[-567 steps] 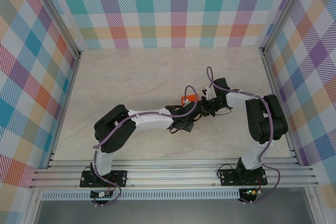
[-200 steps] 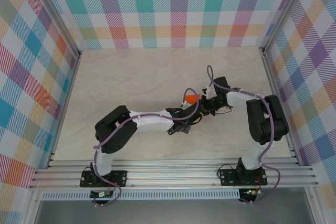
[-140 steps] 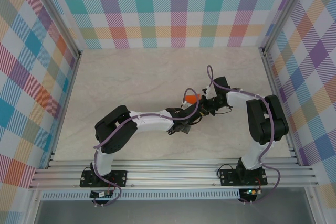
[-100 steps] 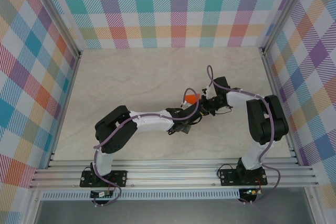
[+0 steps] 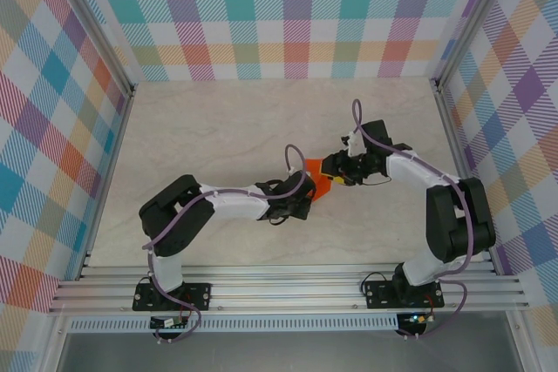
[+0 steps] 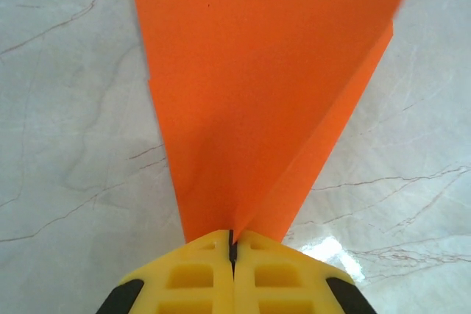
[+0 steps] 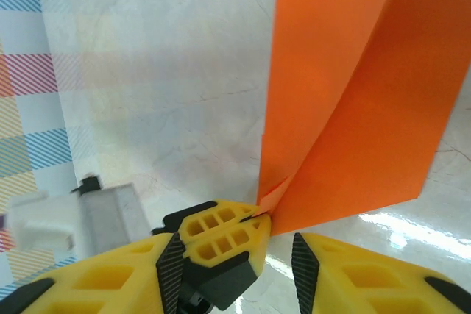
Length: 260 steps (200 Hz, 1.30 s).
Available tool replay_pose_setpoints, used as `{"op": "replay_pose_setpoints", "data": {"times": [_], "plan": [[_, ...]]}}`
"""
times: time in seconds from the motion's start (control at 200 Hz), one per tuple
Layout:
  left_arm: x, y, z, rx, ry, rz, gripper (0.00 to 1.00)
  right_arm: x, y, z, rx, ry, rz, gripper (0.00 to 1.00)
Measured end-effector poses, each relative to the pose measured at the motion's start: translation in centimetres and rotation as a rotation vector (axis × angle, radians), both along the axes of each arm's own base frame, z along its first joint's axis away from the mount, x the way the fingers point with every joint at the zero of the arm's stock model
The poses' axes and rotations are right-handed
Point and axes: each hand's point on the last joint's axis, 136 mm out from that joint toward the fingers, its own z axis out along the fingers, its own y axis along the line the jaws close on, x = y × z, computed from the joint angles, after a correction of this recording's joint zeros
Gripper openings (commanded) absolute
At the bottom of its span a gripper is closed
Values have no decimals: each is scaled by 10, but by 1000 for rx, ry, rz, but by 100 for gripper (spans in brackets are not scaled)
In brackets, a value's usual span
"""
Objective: Fold a paper plane with a square sheet of paper (pick it up from the middle)
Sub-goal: Fourth fold the wing at the center of the table.
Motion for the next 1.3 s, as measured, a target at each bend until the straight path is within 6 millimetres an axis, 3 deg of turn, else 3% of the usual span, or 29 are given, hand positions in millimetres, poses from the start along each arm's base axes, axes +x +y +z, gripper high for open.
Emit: {"op": "replay_pose_setpoints", "data": {"times": [0.2, 0.425, 0.675, 0.955, 1.3], "plan": [[1, 2, 0, -140, 51, 16, 5, -2, 3, 4, 27, -10, 5, 31], [4, 2, 0, -248, 92, 39, 5, -4, 13, -12, 74, 51, 33, 21], [5, 2, 0, -312, 118, 62, 5, -11, 29, -37, 85, 132, 80, 19], [6, 2, 0, -336, 130, 74, 6, -3, 47, -43, 117, 146, 121, 18], [5, 1, 1, -345, 141, 70, 20, 6, 52, -60, 109, 168, 124, 17]]}}
